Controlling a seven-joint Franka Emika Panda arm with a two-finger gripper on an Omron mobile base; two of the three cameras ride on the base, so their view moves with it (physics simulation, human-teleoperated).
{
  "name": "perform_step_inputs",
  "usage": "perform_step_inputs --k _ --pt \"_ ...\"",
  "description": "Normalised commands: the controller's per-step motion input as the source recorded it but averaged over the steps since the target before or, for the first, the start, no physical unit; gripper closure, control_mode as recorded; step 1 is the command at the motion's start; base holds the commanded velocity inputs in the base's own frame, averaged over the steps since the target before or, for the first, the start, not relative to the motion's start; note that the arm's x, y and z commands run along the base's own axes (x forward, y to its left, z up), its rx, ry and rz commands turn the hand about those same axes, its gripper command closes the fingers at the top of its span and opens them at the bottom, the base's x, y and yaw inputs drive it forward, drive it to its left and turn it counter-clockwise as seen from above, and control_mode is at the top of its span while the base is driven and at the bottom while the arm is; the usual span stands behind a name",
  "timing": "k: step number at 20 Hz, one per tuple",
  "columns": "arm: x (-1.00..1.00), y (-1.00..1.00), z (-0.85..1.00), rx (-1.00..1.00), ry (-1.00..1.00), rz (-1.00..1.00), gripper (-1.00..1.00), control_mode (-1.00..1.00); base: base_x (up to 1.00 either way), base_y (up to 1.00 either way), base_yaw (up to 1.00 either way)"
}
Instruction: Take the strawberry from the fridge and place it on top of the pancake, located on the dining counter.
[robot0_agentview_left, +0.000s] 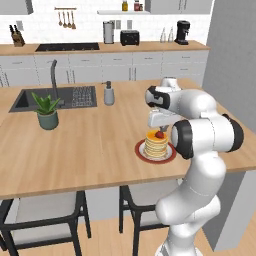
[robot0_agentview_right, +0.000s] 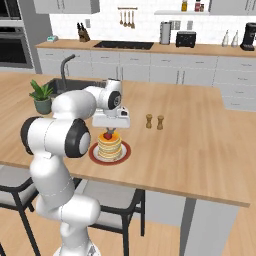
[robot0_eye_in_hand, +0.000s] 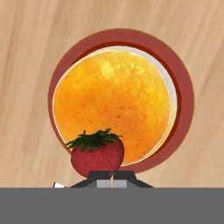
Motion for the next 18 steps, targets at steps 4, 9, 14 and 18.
perform_step_inputs --k 4,9,14,18 --pt "-0.01 0.0 0.0 0.0 0.0 0.0 1.0 -1.0 0.0 0.0 0.0" --pt "-0.01 0.0 0.07 0.0 -0.01 0.0 1.0 -1.0 0.0 0.0 0.0" --pt "0.0 0.0 0.37 -0.05 -0.06 0.0 -1.0 -1.0 0.0 0.0 0.0" --pt "-0.05 0.0 0.49 -0.1 -0.05 0.0 -1.0 -1.0 0.0 0.0 0.0"
